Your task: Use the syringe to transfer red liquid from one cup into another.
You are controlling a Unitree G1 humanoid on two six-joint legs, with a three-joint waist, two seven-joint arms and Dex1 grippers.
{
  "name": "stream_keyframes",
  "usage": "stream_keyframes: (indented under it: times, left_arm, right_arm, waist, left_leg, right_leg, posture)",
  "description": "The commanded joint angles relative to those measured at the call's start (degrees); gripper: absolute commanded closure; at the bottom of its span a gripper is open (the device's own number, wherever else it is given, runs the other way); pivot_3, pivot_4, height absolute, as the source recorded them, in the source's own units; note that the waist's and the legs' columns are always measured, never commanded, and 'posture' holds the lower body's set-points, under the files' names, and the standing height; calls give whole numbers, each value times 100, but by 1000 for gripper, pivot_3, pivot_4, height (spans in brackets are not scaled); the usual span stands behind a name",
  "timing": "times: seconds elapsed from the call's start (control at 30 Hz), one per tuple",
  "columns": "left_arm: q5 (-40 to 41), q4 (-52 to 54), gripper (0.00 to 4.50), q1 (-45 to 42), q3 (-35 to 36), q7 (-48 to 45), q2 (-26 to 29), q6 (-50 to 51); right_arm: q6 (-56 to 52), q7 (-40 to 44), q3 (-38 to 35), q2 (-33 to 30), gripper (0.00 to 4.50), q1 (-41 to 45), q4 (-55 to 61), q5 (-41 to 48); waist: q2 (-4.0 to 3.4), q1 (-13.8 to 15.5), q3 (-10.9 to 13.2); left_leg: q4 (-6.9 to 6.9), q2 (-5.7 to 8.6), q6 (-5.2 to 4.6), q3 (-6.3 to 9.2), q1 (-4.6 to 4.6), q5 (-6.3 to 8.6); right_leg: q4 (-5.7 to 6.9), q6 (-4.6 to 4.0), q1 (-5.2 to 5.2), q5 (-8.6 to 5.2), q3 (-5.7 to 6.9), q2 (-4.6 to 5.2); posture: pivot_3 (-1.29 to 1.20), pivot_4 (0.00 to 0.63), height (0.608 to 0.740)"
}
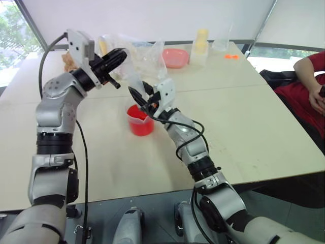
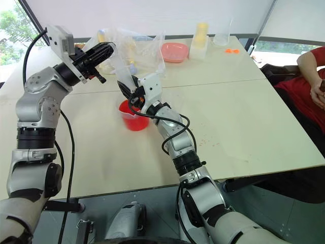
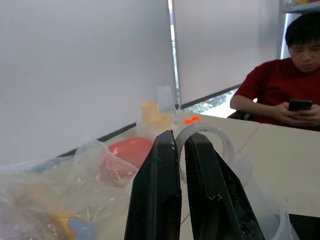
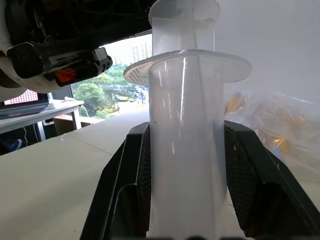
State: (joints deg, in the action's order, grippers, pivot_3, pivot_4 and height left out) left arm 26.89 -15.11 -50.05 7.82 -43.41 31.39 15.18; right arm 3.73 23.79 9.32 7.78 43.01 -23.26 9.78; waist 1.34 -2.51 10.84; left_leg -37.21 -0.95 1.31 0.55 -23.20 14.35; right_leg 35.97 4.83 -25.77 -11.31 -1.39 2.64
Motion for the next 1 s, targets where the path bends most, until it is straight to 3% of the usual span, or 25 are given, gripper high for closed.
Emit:
stream_keyframes:
  times: [0.03, 0.1, 0.13, 0.37, 0.67, 1.0]
  left_arm:
    - [4, 23, 4435, -417, 542, 292, 222, -267]
    - [43, 283, 4435, -124, 355, -31, 305, -108]
    - [105, 428, 3719, 28, 274, -218, 344, 3]
    - [63, 1226, 518, 858, 53, -533, 736, 644]
    - [1130, 1981, 518, 2292, 1095, -843, 1413, 1935]
    - [1190, 2228, 518, 2259, 1011, -390, 1015, 1917]
  right_arm:
    - [129, 358, 623, 583, 3045, -223, 127, -46]
    - [139, 330, 586, 570, 3045, -170, 127, -34]
    - [147, 314, 564, 561, 3045, -138, 123, -27]
    - [84, 166, 231, 347, 3045, 248, 356, 137]
    - [-302, -243, -422, 90, 3045, 756, 1229, 419]
    - [-636, -931, -1125, -323, 3045, 734, 1962, 593]
  waist:
    - [0, -1, 0]
    - [0, -2, 0]
    - [0, -17, 0]
    - [0, -44, 0]
    - [10, -33, 9]
    - [14, 42, 8]
  left_leg:
    - [0, 0, 0, 0, 0, 0]
    - [0, 0, 0, 0, 0, 0]
    - [0, 0, 0, 0, 0, 0]
    - [3, -2, 0, 0, 10, 0]
    - [7, -5, 0, 4, 3, 0]
    - [-3, 1, 6, 6, -4, -4]
  right_leg:
    - [0, 0, 0, 0, 0, 0]
    - [0, 0, 0, 0, 0, 0]
    - [0, 0, 0, 0, 0, 0]
    - [6, -1, 0, -1, -2, -3]
    - [9, -2, -12, -2, -2, -5]
    - [4, -3, -6, -2, 2, 8]
  posture:
    - [0, 150, 740]
    - [0, 150, 740]
    - [0, 150, 740]
    - [0, 150, 740]
    - [0, 150, 740]
    - [0, 150, 740]
